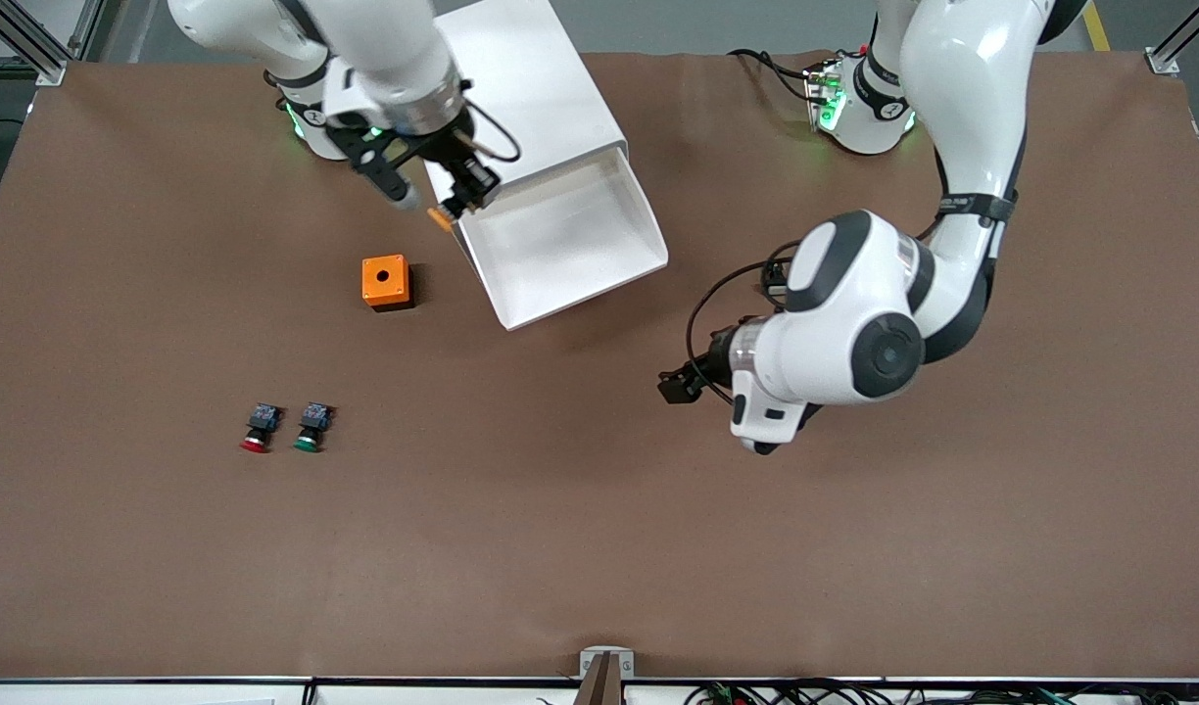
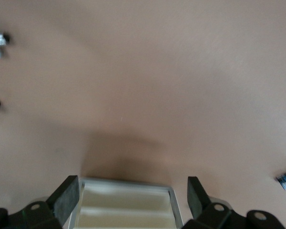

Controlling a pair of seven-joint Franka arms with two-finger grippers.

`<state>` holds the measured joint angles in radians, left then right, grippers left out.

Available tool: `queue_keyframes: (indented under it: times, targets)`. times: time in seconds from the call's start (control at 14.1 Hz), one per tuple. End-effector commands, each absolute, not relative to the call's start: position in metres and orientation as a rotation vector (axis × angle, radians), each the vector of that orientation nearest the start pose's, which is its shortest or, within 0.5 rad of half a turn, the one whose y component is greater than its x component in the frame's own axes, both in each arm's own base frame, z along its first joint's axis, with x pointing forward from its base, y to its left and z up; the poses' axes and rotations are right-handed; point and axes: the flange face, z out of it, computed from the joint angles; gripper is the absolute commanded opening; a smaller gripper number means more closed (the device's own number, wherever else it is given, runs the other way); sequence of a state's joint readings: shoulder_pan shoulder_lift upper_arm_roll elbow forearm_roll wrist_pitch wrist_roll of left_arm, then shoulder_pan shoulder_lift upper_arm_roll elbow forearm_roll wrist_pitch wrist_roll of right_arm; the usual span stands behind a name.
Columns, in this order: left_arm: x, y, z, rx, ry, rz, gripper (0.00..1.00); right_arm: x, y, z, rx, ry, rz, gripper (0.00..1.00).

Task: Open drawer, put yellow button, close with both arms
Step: 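Carry the yellow button into the drawer while the left gripper releases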

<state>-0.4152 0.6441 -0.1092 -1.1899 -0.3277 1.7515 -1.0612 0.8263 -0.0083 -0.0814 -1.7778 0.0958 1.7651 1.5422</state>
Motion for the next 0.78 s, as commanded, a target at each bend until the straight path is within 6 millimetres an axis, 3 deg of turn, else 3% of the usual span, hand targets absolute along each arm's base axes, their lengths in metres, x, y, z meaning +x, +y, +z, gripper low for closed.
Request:
queue_keyframes:
  times: [0.0, 0.21, 0.71]
  targets:
    - [0.622, -0.378, 0.418, -3.168, -0.950, 0.390, 1.00, 0.396, 0.416, 0.530, -2.823, 1.286, 0.086, 0.00]
    - [0.616, -0.389, 0.417, -3.167, -0.896, 0.318, 1.00, 0.382, 0.452, 0.502, -2.824, 1.324, 0.024, 0.00]
    - [0.606, -0.418, 0.411, -3.136, -0.914, 0.135, 1.00, 0.368, 0.496, 0.455, -2.805, 1.381, 0.001, 0.00]
